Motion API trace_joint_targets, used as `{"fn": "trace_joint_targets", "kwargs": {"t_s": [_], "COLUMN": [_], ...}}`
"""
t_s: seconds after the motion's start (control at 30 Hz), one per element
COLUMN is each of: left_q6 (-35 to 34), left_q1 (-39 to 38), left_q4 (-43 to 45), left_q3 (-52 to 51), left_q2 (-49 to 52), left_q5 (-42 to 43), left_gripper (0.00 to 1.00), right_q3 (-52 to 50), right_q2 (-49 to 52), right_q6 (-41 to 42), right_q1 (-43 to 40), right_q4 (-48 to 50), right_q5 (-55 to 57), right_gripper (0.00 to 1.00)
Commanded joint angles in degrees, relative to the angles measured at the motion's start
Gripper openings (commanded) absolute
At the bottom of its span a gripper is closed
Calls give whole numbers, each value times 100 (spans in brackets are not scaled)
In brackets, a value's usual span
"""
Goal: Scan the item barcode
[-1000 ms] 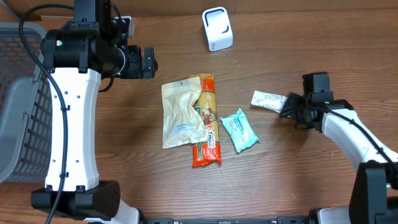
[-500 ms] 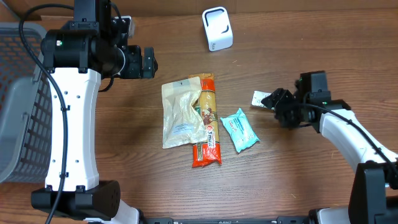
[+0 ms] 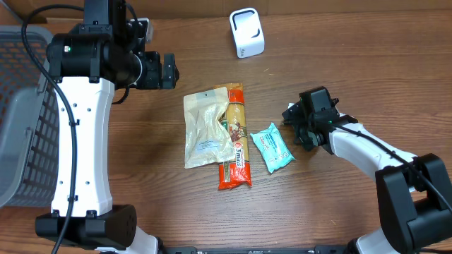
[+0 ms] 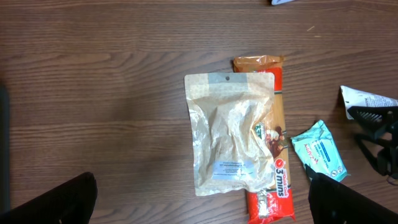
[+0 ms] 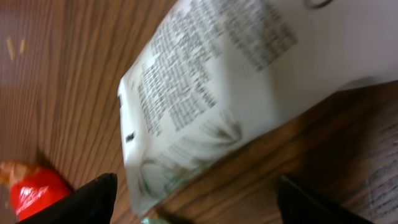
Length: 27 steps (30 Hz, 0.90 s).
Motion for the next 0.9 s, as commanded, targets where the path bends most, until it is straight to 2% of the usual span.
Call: {"fn": "trace_joint_targets", "kwargs": {"t_s": [0.0, 0.13, 0.17, 0.3, 0.4, 0.43, 0.6, 0.67, 0.8, 0.87], "left_q6": [129, 129, 129, 129, 129, 129, 129, 129, 129, 129], "left_q1": [-11, -11, -11, -11, -11, -11, -11, -11, -11, -11], "left_q4": [4, 4, 4, 4, 4, 4, 4, 4, 4, 4], "left_q3": [17, 15, 17, 17, 17, 17, 17, 17, 17, 17], "left_q2": [17, 17, 17, 17, 17, 17, 17, 17, 17, 17], "left_q5": [-17, -17, -17, -17, -20, -17, -17, -17, -17, -17], "left_gripper": [100, 100, 100, 99, 99, 100, 100, 100, 100, 99], "right_q3": [-24, -24, -24, -22, -7, 7, 225, 343, 603, 684], "right_q2": [205, 271, 278, 278, 275, 275, 275, 275, 275, 275], "right_q6": [219, 219, 214, -210, -1130, -1480, -2702, -3499, -5184, -5803], "right_q1": [-7, -7, -7, -4, -4, -7, -15, -15, -15, -15], "right_q4": [155, 304, 306, 367, 632, 702, 691, 640, -122, -697], "right_q5": [446, 619, 621, 424, -162, -411, -1631, -2433, -3757, -4026], "right_gripper": [84, 82, 77, 29, 17, 4, 4, 4, 4, 4]}}
